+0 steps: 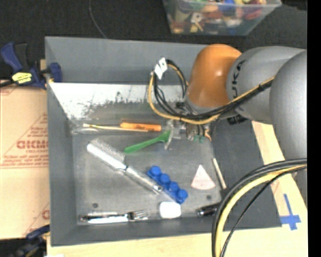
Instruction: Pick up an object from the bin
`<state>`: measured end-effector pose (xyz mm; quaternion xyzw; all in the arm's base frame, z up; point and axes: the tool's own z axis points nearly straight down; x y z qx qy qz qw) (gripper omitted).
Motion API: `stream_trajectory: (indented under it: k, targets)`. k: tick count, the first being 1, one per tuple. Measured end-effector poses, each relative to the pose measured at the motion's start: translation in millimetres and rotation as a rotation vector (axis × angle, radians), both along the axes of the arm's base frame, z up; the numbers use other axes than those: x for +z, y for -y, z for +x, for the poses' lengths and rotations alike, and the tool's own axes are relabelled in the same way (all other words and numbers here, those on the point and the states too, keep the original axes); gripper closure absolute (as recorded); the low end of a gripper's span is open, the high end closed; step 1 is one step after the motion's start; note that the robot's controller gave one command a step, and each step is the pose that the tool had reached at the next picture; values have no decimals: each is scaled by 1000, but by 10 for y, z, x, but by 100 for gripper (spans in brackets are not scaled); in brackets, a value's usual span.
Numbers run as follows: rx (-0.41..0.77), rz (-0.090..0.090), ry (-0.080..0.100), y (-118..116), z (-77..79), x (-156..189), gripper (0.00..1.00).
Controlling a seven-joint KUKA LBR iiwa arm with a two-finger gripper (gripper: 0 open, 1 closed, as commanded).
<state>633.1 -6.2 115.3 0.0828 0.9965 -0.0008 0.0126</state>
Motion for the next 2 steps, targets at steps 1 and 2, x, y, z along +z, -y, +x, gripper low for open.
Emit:
stream_trajectory:
  k: [1,2]
  targets:
    - [1,0,3,1,8,209,100]
    - [1,1,1,3,5,533,100]
